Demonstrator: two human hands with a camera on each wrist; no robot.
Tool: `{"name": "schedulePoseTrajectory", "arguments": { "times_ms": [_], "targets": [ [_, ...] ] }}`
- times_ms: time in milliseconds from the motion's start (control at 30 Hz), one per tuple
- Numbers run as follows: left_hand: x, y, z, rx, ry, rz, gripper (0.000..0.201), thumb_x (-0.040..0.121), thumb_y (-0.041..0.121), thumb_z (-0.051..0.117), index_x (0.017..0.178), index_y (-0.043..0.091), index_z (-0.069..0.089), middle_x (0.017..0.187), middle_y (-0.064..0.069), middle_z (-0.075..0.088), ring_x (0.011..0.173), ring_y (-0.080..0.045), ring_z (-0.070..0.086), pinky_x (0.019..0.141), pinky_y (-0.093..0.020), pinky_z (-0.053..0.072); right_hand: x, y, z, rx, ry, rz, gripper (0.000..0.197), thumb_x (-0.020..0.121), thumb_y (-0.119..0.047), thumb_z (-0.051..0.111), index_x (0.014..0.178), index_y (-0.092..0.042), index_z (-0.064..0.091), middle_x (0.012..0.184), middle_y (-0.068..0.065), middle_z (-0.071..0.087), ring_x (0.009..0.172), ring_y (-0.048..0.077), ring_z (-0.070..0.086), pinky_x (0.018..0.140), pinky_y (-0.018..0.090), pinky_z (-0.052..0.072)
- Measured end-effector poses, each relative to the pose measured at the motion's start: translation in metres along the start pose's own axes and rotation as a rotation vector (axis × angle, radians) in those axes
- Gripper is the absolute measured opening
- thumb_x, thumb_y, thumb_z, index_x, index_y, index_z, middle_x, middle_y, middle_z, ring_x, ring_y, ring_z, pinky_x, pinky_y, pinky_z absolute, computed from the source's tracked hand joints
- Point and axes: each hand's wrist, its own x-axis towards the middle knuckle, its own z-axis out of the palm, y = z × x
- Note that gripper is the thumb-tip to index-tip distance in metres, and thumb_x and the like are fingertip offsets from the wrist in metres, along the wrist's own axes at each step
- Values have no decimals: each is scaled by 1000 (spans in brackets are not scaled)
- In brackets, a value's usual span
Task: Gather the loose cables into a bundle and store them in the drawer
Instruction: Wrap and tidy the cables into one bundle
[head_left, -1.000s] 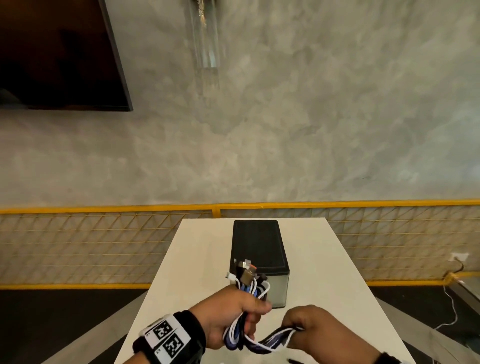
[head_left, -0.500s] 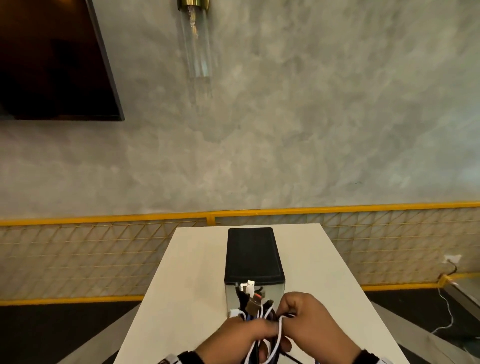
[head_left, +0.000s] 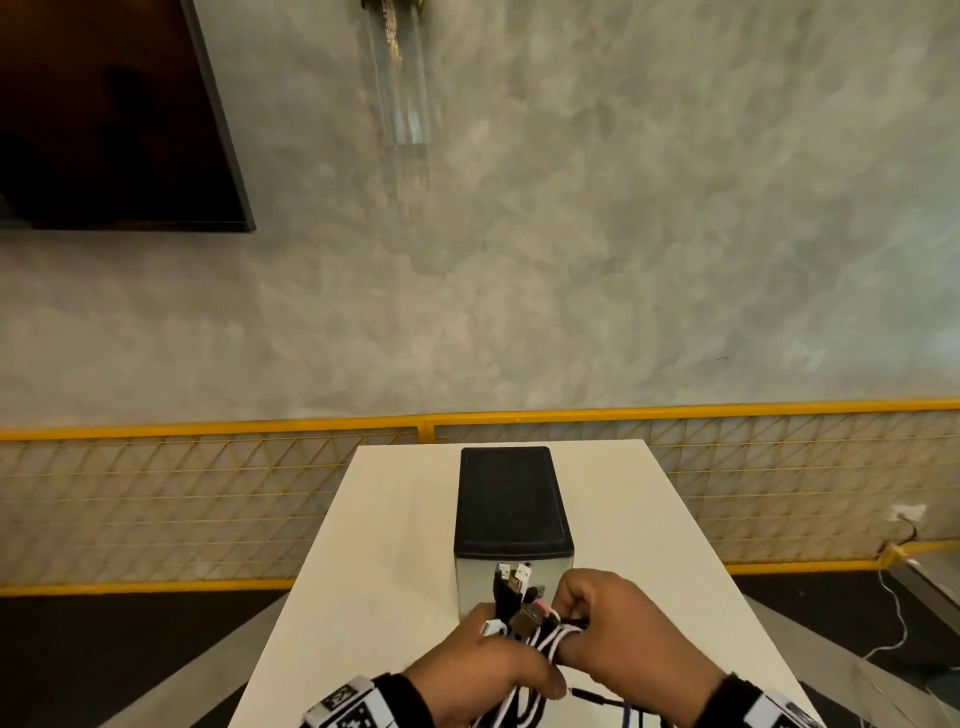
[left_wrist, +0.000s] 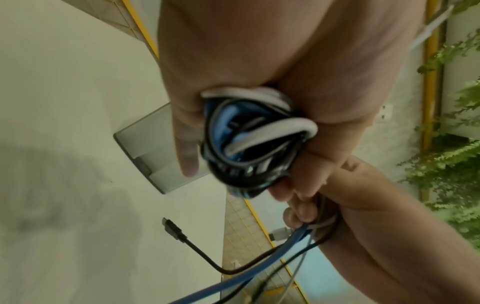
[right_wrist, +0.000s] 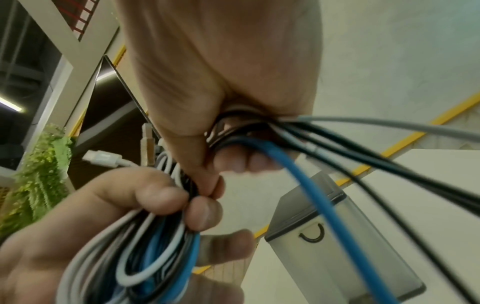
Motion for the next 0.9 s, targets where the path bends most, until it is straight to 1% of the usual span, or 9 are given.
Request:
{"name": "schedulePoseTrajectory", "arguments": {
  "times_ms": [67, 133, 233, 367, 500, 600, 700, 800, 900],
  "targets": [
    [1, -4, -1, -76, 115, -1, 22, 64, -7, 71, 80, 8, 78, 84, -11, 75, 79, -23, 73, 76, -32, 55, -1, -1, -5, 106, -70, -4, 15, 69, -24, 71, 80, -22, 62, 77, 2, 70, 63, 11, 66, 64, 33, 57],
    [0, -7, -1, -209, 214, -43, 14, 66, -7, 66, 74, 1, 74, 66, -17, 64, 59, -29, 63, 61, -33, 52, -3, 0, -10, 237, -143, 26, 14, 78, -18, 69, 91, -20, 63, 83, 5, 72, 69, 17, 71, 72, 36, 60],
    [1, -11, -2, -313, 300, -77, 9, 75, 0, 64, 77, -3, 72, 54, -14, 53, 48, -25, 50, 56, -33, 50, -7, 3, -10, 320, -174, 62, 8, 88, -18, 60, 96, -16, 63, 77, 5, 72, 68, 16, 70, 78, 36, 59],
    [4, -8, 3, -353, 375, -26, 8, 82, 0, 62, 79, -4, 68, 52, -12, 45, 42, -22, 41, 48, -29, 44, -12, 6, 0, 357, -125, 53, 9, 86, -14, 58, 95, -12, 62, 71, 3, 67, 64, 16, 67, 75, 41, 59],
    [6, -8, 4, -348, 393, 3, 13, 83, 4, 65, 71, 1, 65, 47, -8, 43, 39, -21, 38, 46, -28, 39, -11, 7, 7, 271, 33, 20, 7, 93, -23, 55, 89, -22, 61, 69, -6, 59, 57, 0, 53, 60, 19, 47],
    [3, -8, 1, -334, 361, -4, 23, 83, 7, 67, 61, 9, 63, 50, -6, 41, 42, -20, 38, 46, -27, 37, -10, 2, 3, 233, 96, -40, 16, 96, -23, 52, 85, -32, 58, 70, -18, 62, 64, -8, 53, 58, 7, 39],
    [-1, -6, 0, -285, 326, -39, 20, 79, 11, 69, 62, 10, 59, 52, -6, 41, 43, -20, 40, 47, -27, 39, -10, -1, 1, 282, 87, -52, 18, 96, -19, 50, 86, -31, 59, 65, -32, 60, 60, -10, 53, 55, 7, 37],
    [-2, -3, 1, -251, 315, -60, 22, 71, 17, 72, 56, 11, 56, 51, -7, 45, 44, -22, 44, 51, -29, 43, -7, -3, -1, 378, 107, -20, 15, 96, -18, 51, 89, -27, 61, 58, -28, 58, 53, -8, 51, 59, 17, 38],
    [-2, 0, 2, -243, 284, -58, 24, 75, 20, 72, 57, 7, 62, 55, -12, 56, 50, -27, 54, 60, -33, 48, -6, -7, 1, 445, 146, -1, 17, 96, -19, 49, 87, -28, 61, 58, -22, 58, 53, -3, 50, 60, 22, 41]
  ]
}}
